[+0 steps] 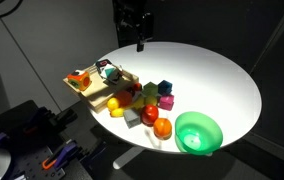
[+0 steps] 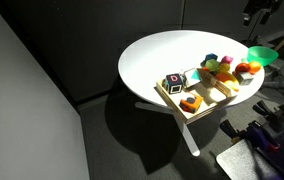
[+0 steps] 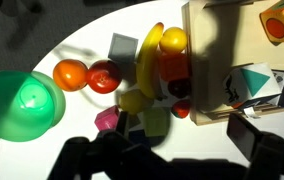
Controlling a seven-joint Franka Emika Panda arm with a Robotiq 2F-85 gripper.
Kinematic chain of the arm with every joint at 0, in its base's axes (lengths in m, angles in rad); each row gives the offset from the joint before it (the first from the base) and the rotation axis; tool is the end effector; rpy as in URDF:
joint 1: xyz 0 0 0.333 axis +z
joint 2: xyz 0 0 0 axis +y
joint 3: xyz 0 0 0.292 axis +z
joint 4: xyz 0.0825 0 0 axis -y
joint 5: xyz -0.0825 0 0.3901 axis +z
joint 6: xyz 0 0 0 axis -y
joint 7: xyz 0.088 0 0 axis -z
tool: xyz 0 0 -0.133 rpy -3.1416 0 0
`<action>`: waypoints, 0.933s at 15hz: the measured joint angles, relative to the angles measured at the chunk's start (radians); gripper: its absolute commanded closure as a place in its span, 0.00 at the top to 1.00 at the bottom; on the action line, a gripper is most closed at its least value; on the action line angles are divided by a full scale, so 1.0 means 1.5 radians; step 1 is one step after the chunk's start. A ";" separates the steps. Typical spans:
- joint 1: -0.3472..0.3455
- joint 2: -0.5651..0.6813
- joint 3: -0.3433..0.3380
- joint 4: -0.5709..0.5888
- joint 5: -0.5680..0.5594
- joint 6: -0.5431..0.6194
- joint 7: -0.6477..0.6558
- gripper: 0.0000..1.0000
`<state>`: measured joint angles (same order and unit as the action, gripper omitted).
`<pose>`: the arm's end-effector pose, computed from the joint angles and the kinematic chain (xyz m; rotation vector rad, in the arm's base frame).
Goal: Pick up a light green block and place it in the wooden tray
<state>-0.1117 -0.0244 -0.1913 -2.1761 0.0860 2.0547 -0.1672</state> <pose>0.4998 -0.1494 0.3410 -3.0279 0.2721 0.1164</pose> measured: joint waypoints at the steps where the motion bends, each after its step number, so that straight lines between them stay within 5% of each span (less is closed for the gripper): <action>1: 0.000 0.014 0.002 0.000 0.000 0.018 0.000 1.00; 14: -0.001 0.204 0.024 0.023 -0.045 0.211 0.000 1.00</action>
<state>-0.1127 0.2819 -0.1554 -2.1414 0.0182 2.3710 -0.1675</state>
